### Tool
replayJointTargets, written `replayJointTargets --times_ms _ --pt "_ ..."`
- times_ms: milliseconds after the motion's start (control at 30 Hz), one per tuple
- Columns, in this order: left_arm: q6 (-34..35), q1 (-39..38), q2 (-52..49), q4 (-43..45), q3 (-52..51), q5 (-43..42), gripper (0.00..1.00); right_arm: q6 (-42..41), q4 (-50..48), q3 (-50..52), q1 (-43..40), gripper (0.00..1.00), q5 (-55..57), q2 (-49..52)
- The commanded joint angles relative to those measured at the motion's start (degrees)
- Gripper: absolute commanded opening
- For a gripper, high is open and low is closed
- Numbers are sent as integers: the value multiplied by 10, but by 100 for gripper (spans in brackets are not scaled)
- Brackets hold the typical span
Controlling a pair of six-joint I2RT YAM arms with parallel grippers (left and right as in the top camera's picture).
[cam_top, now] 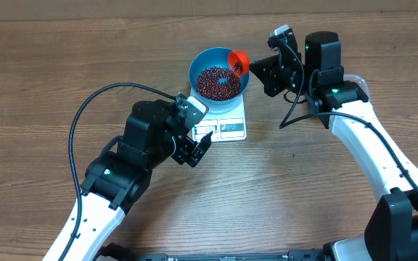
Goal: Scoop item into bowl and weigh 150g on scale
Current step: 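Carry the partly filled scoop over the blue bowl, then tilt the scoop to add a few beans into the bowl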
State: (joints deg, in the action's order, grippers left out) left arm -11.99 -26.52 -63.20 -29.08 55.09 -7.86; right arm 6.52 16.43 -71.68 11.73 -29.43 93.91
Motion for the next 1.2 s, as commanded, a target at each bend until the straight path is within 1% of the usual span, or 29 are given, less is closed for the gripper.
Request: replayJointTargets --times_ms 0,100,167,233,333,400,467,600,700,767,833,933,1000,1067,1167 --pt "9 3 2 1 -1 4 100 5 -1 -8 2 8 20 -5" --pt "9 3 2 1 -1 4 100 -8 -5 -8 2 8 -11 -5" --pt "9 3 2 1 -1 4 100 7 -2 -8 4 7 5 -5" --pt "9 3 2 1 -1 4 100 2 -3 -8 2 7 19 -5" --pt "9 3 2 1 -1 4 100 -15 -7 -8 3 8 -11 -5" --pt "9 3 2 1 -1 4 100 5 -2 -8 5 7 4 -5" --pt "9 3 2 1 -1 4 100 5 -3 -8 4 7 23 -5" --pt "9 3 2 1 -1 4 100 7 -3 -8 8 7 -2 -5" --pt "9 3 2 1 -1 4 100 57 4 -8 9 6 -1 -5" --pt "9 3 2 1 -1 4 100 57 1 -8 9 4 -4 -5" --pt "9 3 2 1 -1 4 100 59 0 -8 11 4 -17 -5" --pt "9 3 2 1 -1 4 100 97 4 -8 13 4 7 -5" --pt "9 3 2 1 -1 4 100 90 -1 -8 12 4 -3 -5" --pt "9 3 2 1 -1 4 100 88 0 -8 14 3 -42 -5" --pt "9 3 2 1 -1 4 100 98 8 -8 16 4 -10 -5"
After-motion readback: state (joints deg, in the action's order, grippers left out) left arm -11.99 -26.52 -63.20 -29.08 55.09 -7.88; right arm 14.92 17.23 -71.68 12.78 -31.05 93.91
